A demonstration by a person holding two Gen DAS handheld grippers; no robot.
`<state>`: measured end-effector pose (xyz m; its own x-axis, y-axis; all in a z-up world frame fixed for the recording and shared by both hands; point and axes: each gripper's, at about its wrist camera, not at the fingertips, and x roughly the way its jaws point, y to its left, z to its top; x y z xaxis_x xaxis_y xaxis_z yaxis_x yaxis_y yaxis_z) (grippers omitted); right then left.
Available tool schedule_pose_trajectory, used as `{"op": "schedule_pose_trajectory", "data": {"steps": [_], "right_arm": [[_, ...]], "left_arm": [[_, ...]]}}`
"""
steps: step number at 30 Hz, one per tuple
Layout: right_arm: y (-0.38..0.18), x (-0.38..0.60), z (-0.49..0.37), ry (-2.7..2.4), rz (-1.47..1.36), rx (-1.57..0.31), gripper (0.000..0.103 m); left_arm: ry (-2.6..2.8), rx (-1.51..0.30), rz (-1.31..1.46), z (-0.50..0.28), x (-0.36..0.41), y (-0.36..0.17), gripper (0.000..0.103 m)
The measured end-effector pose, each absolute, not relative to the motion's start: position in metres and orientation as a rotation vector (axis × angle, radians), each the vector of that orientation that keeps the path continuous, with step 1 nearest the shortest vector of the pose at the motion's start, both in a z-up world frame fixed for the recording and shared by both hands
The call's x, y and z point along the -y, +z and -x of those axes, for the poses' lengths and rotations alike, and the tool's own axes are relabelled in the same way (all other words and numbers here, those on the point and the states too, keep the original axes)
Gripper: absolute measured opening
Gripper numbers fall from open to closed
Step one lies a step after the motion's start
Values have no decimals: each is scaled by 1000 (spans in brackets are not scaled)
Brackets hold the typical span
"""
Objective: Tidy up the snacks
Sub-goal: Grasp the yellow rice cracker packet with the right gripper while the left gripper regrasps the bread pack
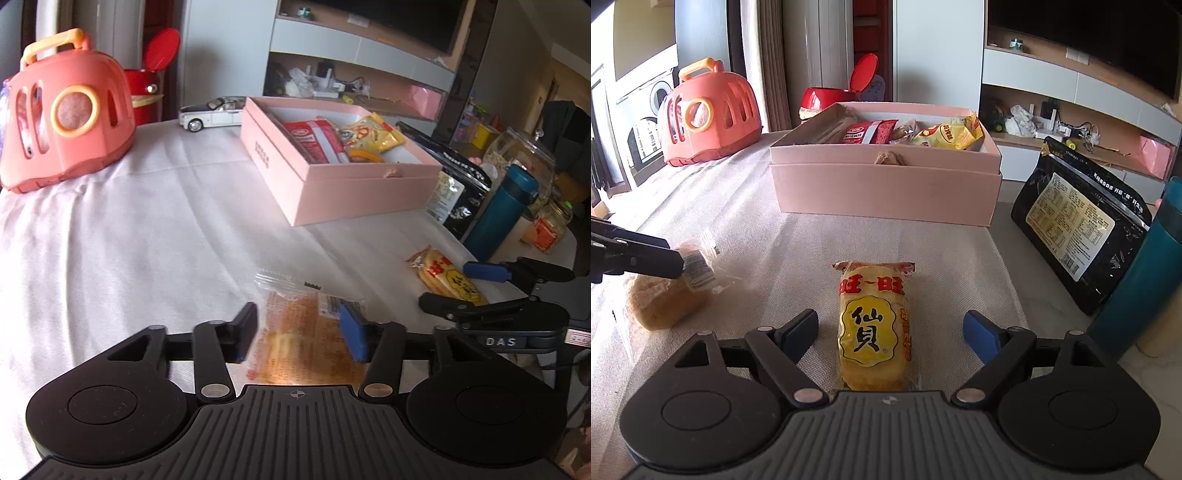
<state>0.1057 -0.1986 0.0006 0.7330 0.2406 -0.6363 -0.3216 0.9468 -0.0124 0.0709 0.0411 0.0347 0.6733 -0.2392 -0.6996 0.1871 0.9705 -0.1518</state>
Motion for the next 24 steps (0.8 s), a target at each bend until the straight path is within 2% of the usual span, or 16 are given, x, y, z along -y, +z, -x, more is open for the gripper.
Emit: {"op": "schedule_pose_trajectory", "data": {"steps": [1, 3, 5, 8, 10, 16, 21, 23, 24], "right_arm": [[1, 199, -106, 310, 124, -681, 86], [1, 199, -106, 310, 125, -681, 87], [0, 199, -105, 309, 124, -681, 87], [0, 199, -105, 308, 125, -681, 87], [0, 199, -105, 308, 125, -681, 87], [0, 199, -106, 306, 124, -683, 88], [2, 198, -107, 304, 129, -696, 88], [4, 197, -108, 310, 136, -703, 85], [5, 196, -107, 316, 140, -702, 76]], "left_arm": [[-230, -809, 71, -73, -42, 32, 81], [-214, -823, 99, -77, -46, 27, 90], [-230, -844, 150, -78, -50, 23, 90], [-263, -848, 153, -73, -46, 21, 84], [-295, -822, 134, -68, -41, 22, 65], [-316, -815, 131, -68, -29, 16, 62], [-318, -806, 140, -66, -26, 21, 53], [-313, -804, 111, -62, -21, 24, 51], [-313, -801, 96, -60, -18, 26, 48]]}}
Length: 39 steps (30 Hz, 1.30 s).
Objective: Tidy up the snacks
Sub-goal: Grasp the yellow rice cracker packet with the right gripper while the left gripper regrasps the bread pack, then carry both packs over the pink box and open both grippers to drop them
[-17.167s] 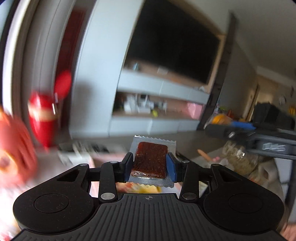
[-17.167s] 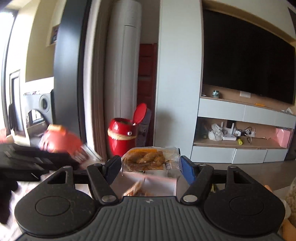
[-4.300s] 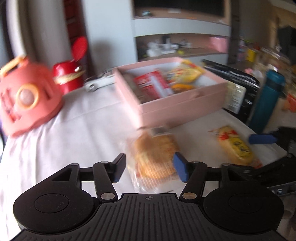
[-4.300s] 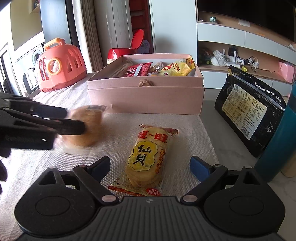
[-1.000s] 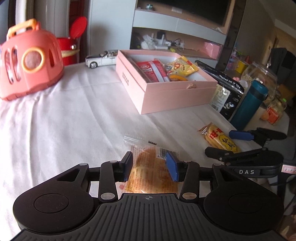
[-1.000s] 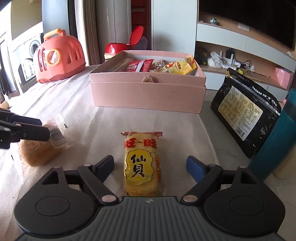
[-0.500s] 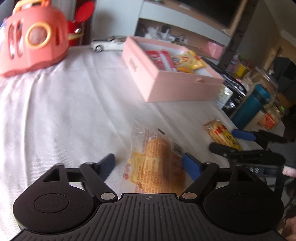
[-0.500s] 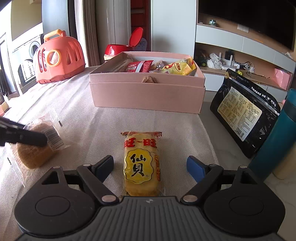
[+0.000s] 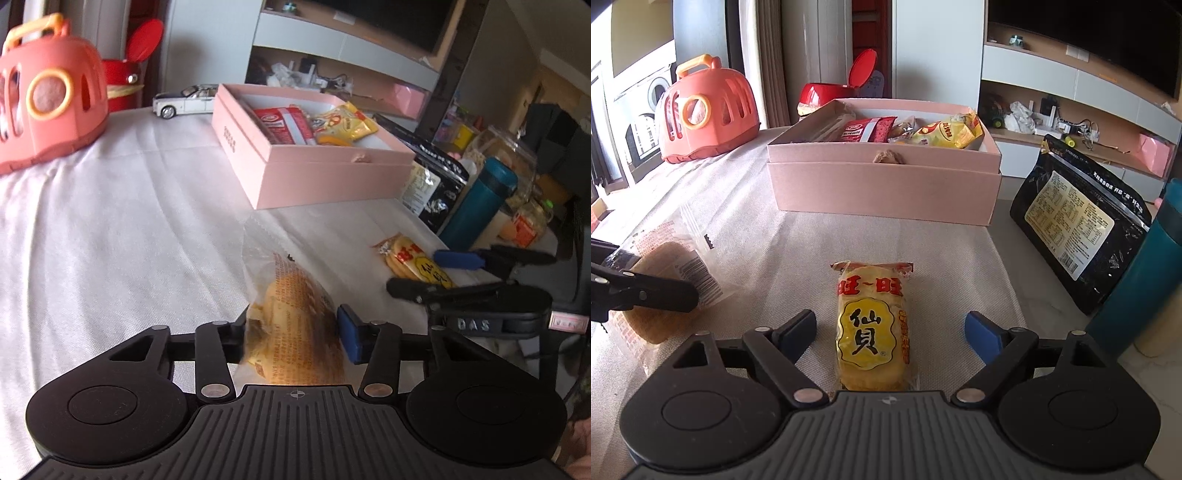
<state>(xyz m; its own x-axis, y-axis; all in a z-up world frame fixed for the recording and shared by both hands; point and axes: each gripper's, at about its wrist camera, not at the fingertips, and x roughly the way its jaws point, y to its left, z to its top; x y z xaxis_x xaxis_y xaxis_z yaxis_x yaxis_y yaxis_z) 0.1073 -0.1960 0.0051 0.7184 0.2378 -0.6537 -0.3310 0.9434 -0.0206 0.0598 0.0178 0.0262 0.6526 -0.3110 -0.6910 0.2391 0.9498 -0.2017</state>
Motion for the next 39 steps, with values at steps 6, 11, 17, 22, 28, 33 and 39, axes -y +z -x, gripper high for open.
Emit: {"op": "schedule_pose_trajectory", "data": {"steps": [6, 11, 17, 22, 28, 33, 39], "right_arm": [[15, 193, -108, 332, 153, -717, 37], [25, 203, -103, 338, 123, -719, 35], [69, 218, -91, 359, 67, -631, 35], [161, 228, -88, 397, 67, -406, 35], [240, 218, -140, 325, 114, -265, 35], [222, 199, -206, 274, 132, -345, 35], [172, 191, -260, 263, 112, -504, 35]], "left_arm": [[-332, -769, 42, -47, -7, 40, 38], [-354, -759, 18, -39, 0, 45, 38], [-406, -665, 124, -36, -8, 81, 38], [-422, -408, 207, -60, -17, 173, 38], [-473, -362, 352, -155, -12, 195, 38], [-510, -501, 524, -240, -4, 114, 38], [-385, -566, 522, -265, -22, 56, 38]]}}
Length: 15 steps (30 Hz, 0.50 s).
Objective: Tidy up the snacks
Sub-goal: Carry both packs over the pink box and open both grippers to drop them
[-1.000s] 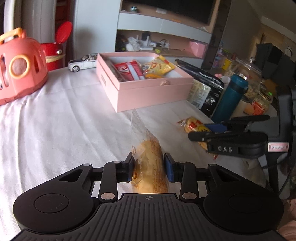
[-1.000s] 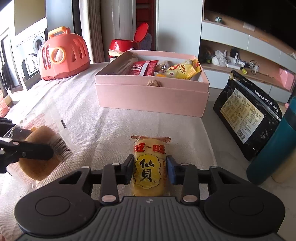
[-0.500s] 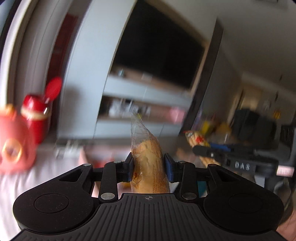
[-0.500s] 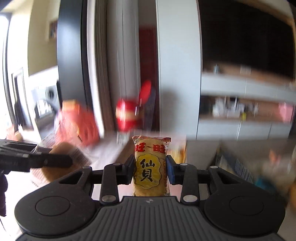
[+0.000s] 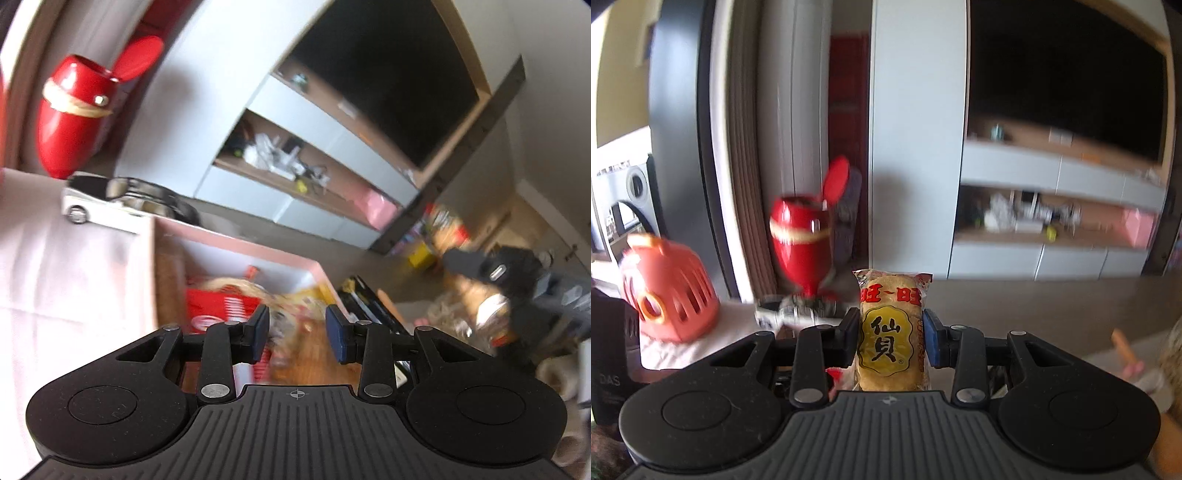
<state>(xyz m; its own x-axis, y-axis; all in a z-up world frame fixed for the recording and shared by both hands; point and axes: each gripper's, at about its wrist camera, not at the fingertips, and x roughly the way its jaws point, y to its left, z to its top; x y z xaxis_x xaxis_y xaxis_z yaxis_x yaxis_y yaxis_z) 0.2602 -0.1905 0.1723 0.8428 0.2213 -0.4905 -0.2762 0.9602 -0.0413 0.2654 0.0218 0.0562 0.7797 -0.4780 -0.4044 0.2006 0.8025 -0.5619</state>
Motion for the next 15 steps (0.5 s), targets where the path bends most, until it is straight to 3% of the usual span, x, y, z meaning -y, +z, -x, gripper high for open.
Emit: {"op": "schedule_pose_trajectory", "data": {"steps": [8, 10, 12, 15], "right_arm": [[139, 174, -313, 382, -49, -624, 37], [135, 164, -324, 403, -66, -645, 54], [132, 157, -320, 369, -28, -617, 62], [120, 159, -302, 332, 28, -628, 63]], "left_arm": [[-250, -475, 390, -227, -35, 72, 38], [-193, -491, 324, -219, -32, 74, 38], [-169, -489, 280, -206, -33, 72, 38], [-165, -495, 289, -191, -42, 65, 38]]}}
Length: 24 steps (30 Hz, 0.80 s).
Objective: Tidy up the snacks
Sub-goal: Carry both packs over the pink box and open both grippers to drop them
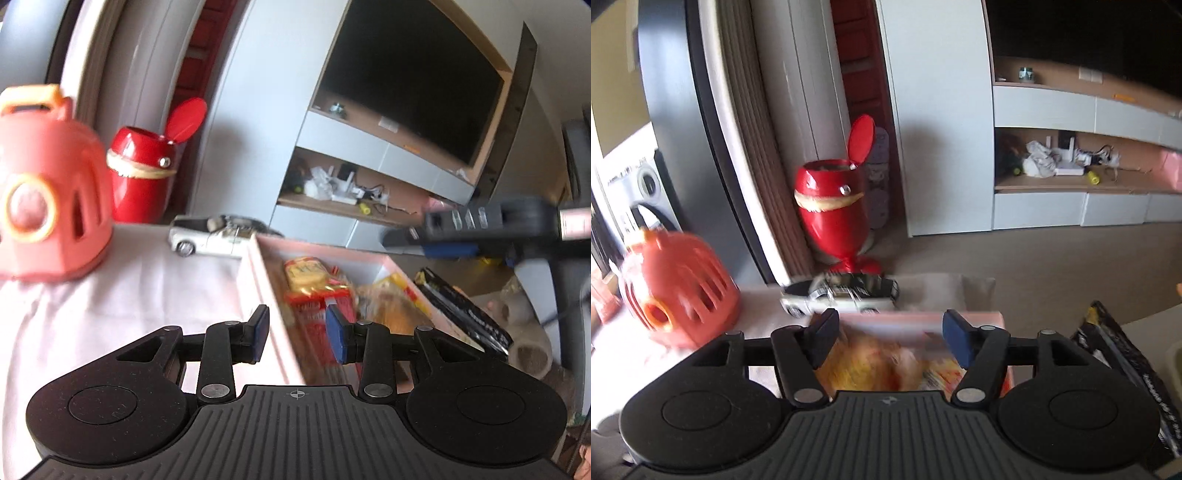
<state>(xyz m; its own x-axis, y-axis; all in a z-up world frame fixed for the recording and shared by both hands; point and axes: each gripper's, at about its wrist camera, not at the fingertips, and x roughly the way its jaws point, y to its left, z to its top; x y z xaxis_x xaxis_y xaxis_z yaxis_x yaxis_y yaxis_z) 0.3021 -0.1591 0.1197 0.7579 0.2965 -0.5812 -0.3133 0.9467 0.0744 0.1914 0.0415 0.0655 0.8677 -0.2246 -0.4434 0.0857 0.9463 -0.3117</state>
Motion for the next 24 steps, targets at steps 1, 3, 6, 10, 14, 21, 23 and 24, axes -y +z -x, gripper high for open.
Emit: {"op": "schedule_pose_trajectory", "data": {"steps": [1, 3, 6, 10, 14, 21, 23, 24], "right_arm": [[113, 163, -294, 313, 42, -639, 63], [102, 175, -275, 302, 38, -659, 63], [86, 189, -257, 314, -12, -713, 63], [65, 191, -255, 354, -101, -801, 46], [55, 178, -278, 363, -160, -832, 43], [49, 175, -252, 342, -77, -764, 50], [54, 181, -227, 324, -24, -700, 56], [58, 184, -213, 312, -2, -661, 60]], "left_arm": [[-165, -504, 304, -187, -43, 63, 38], [-178, -522, 330, -178, -43, 61, 38], [-201, -533, 340, -177, -39, 60, 38], [-224, -529, 325, -172, -29, 62, 38], [-192, -542, 312, -163, -27, 59, 38], [-139, -563, 279, -141, -36, 45, 38], [-145, -576, 266, -132, -32, 40, 38], [-151, -578, 249, -126, -29, 38, 38]]}}
